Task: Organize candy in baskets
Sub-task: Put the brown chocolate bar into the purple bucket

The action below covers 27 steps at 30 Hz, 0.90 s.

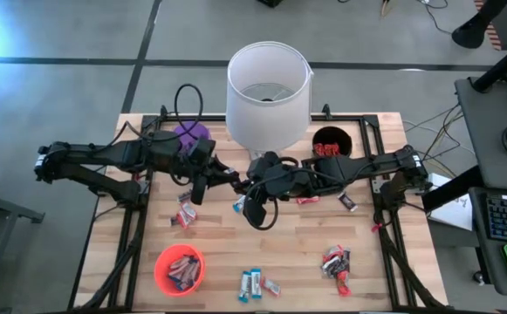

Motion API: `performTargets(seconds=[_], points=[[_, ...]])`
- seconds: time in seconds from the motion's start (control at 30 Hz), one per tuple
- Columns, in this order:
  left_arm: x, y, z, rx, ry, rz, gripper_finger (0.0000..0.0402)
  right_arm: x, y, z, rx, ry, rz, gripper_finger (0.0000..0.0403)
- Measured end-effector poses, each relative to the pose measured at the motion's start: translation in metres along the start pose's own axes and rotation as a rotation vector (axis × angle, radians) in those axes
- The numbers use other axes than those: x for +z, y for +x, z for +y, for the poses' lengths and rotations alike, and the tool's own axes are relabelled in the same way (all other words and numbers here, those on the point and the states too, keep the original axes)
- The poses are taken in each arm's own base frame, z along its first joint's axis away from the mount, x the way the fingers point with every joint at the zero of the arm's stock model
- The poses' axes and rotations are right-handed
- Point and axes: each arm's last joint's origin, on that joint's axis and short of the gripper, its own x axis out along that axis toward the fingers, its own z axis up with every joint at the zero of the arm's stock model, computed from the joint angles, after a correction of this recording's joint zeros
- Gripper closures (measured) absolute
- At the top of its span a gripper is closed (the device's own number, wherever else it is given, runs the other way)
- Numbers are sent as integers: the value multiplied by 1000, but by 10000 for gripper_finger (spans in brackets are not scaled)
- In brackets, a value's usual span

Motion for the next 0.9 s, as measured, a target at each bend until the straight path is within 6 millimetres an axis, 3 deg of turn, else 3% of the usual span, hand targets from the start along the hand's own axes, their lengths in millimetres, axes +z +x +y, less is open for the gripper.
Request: performTargets(seconds=[0.37, 0.63, 0.9], points=[[0, -2, 0, 4, 46, 9, 398, 0, 0, 0, 1, -22, 1, 384], [-7, -17, 2, 63, 82, 98, 399, -2, 0, -1, -2, -31, 25, 295], [-18, -52, 23, 375, 132, 226, 400, -11, -1, -5, -47, -31, 111, 240]])
